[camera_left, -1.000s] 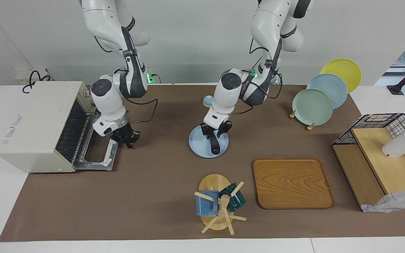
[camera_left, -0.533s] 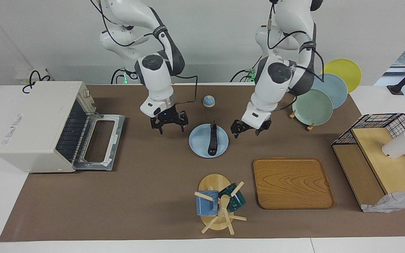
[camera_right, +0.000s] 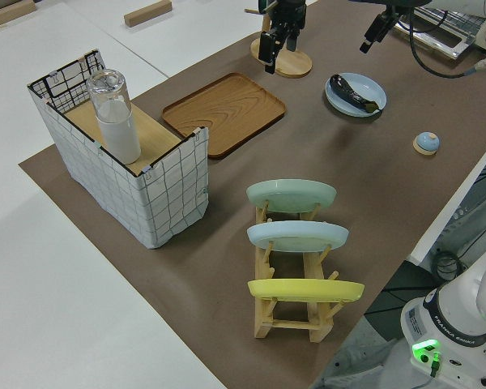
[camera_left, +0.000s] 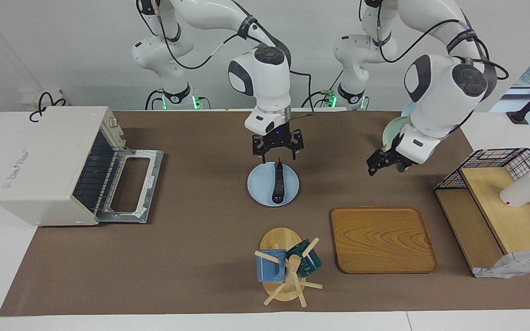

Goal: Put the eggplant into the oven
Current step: 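Draw back the left gripper while the right gripper holds the eggplant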

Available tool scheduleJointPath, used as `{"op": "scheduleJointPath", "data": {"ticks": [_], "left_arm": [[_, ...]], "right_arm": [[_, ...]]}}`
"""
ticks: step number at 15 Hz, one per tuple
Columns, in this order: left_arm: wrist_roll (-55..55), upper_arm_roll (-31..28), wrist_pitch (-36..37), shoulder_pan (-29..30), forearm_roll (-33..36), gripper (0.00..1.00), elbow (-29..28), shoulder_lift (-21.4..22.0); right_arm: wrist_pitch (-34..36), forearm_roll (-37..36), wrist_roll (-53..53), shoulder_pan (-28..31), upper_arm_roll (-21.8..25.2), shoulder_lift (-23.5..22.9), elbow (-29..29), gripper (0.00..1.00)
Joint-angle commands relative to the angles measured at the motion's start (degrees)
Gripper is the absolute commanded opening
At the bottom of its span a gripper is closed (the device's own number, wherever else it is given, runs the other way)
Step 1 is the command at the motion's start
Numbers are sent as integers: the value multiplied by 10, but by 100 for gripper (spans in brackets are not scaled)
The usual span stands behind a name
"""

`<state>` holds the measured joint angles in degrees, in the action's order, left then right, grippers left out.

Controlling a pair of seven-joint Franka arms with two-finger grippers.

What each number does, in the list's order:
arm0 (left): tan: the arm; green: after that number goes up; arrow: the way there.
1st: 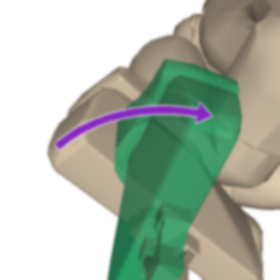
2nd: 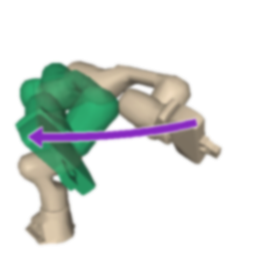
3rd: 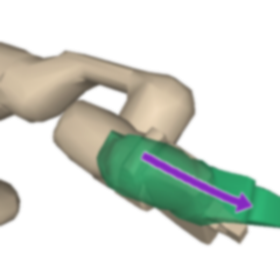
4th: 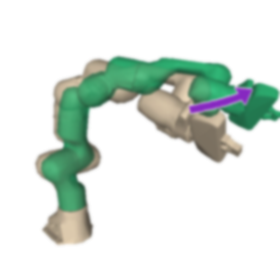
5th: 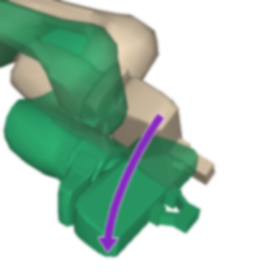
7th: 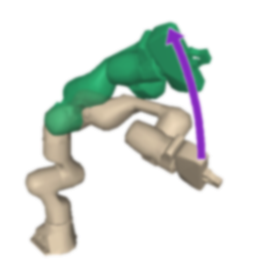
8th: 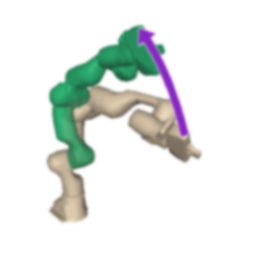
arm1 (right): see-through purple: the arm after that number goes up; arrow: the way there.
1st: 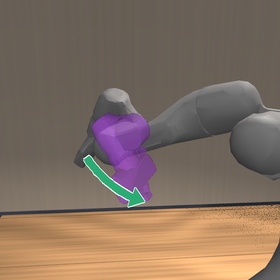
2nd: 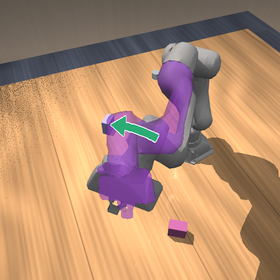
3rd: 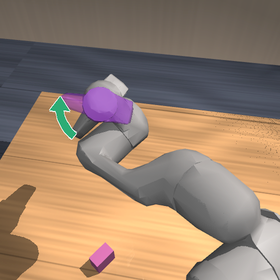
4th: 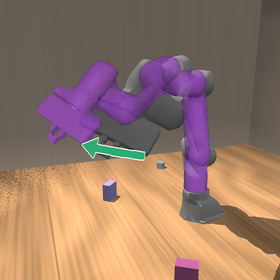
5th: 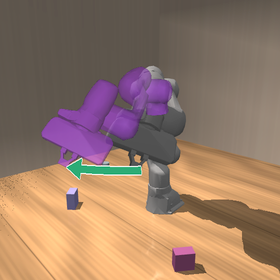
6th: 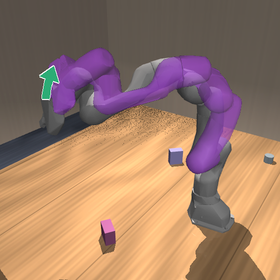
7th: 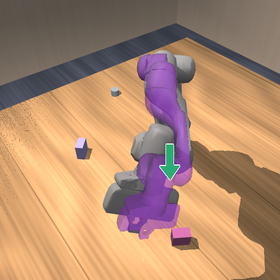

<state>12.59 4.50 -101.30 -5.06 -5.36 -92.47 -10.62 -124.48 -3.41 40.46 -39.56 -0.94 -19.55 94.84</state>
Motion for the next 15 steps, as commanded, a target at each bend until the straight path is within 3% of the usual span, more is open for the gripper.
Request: {"op": "scheduleJointPath", "data": {"ticks": [1, 5, 8, 10, 15], "left_arm": [[-42, 1, 45, 27, 1, 100, 1, 27], [-71, 0, 95, 37, 35, 100, 6, 69], [-71, 2, 123, 36, 49, 100, 6, 102], [-72, 2, 139, 35, 48, 100, -15, 125], [-87, 2, 93, 34, 48, 100, -74, 152]], "right_arm": [[5, -68, 94, -53, 3, -98, -83, 100], [-52, -106, 90, -53, 2, -101, -46, 100], [-91, -105, 67, -46, 2, -95, -7, 63], [-115, -105, 69, -46, 2, -100, 6, 44], [-133, -104, 71, -48, 2, -94, 38, 44]]}}
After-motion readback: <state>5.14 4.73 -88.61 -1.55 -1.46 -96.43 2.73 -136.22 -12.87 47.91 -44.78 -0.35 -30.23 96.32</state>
